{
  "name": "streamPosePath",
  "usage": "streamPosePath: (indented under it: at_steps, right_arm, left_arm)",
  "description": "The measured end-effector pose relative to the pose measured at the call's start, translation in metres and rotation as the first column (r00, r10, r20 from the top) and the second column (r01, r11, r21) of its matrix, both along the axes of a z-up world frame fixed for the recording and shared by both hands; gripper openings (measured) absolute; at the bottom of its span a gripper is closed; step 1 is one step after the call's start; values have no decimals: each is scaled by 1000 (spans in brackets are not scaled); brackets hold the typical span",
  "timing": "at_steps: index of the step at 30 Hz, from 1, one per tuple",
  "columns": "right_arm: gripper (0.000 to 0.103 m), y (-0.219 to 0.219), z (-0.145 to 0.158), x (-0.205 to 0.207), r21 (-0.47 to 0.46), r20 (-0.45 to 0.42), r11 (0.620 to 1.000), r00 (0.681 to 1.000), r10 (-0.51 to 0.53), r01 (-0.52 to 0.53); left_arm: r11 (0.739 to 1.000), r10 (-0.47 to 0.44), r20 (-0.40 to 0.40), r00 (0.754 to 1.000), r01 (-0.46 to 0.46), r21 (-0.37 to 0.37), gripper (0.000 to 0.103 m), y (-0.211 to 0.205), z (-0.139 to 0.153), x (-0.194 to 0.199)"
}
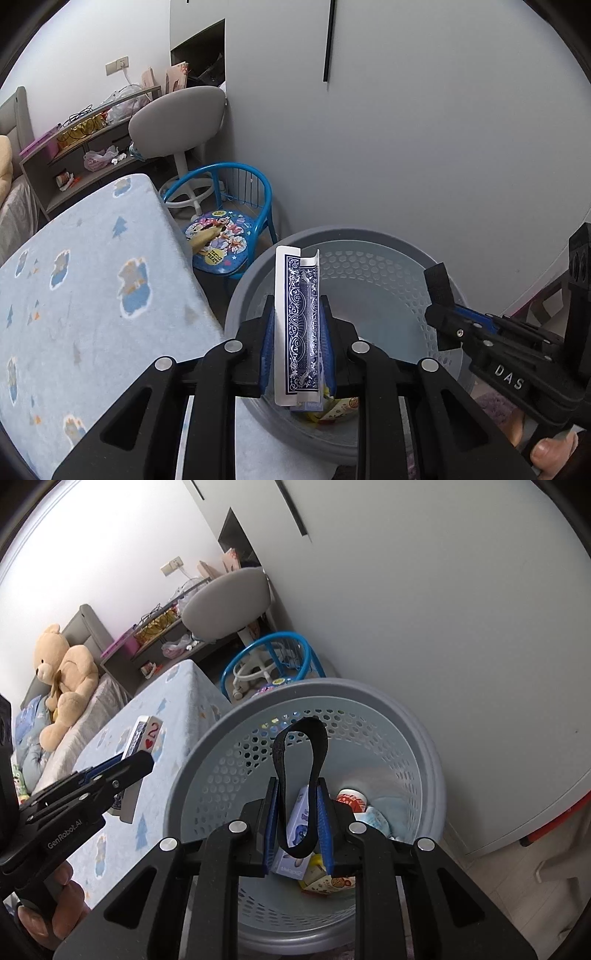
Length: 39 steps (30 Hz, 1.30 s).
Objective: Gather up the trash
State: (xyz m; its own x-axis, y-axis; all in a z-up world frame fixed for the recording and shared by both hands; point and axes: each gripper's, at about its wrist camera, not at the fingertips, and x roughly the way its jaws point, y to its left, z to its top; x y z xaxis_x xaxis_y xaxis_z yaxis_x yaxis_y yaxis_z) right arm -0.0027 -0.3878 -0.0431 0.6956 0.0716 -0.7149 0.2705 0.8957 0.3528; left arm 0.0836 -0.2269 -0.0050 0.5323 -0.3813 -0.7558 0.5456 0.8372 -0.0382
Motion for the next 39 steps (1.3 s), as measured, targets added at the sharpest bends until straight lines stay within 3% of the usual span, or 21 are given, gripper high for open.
streamPosePath:
  at_steps: [7, 9, 11, 12, 14, 24, 28, 39]
  right_arm:
    - [22, -8, -5, 1, 23, -3, 1000, 1000, -3, 3]
    - [30, -8, -6, 2, 23, -6, 1000, 1000, -8, 8]
    - [50, -9, -3, 0, 19, 2, 1000, 1000, -15, 14]
    - [54, -9, -2, -1, 16, 10, 1000, 1000, -18, 18]
    - [60, -9, -2, -4, 14, 18, 1000, 1000, -25, 25]
    - [66, -8, 0, -4, 10, 10, 1000, 1000, -20, 20]
    - [69, -7, 1, -5, 3, 12, 1000, 1000, -24, 24]
    - [80, -6, 2, -7, -6, 18, 1000, 999, -27, 27]
  left_arm:
    - [1000, 12, 7, 1000, -12, 18, 26, -10, -4, 1]
    - [1000, 16, 10, 1000, -17, 23, 34, -10, -5, 1]
    - [999, 25, 16, 1000, -25, 25, 53, -10, -4, 1]
    - [999, 29, 20, 999, -30, 24, 57, -9, -3, 1]
    - [999, 36, 27, 999, -36, 21, 59, -8, -1, 0]
    - [997, 69, 34, 997, -70, 28, 65, -1, 1, 0]
    - [996, 86, 38, 996, -87, 29, 73, 2, 1, 0]
    - [993, 112, 39, 993, -113, 33, 76, 10, 0, -1]
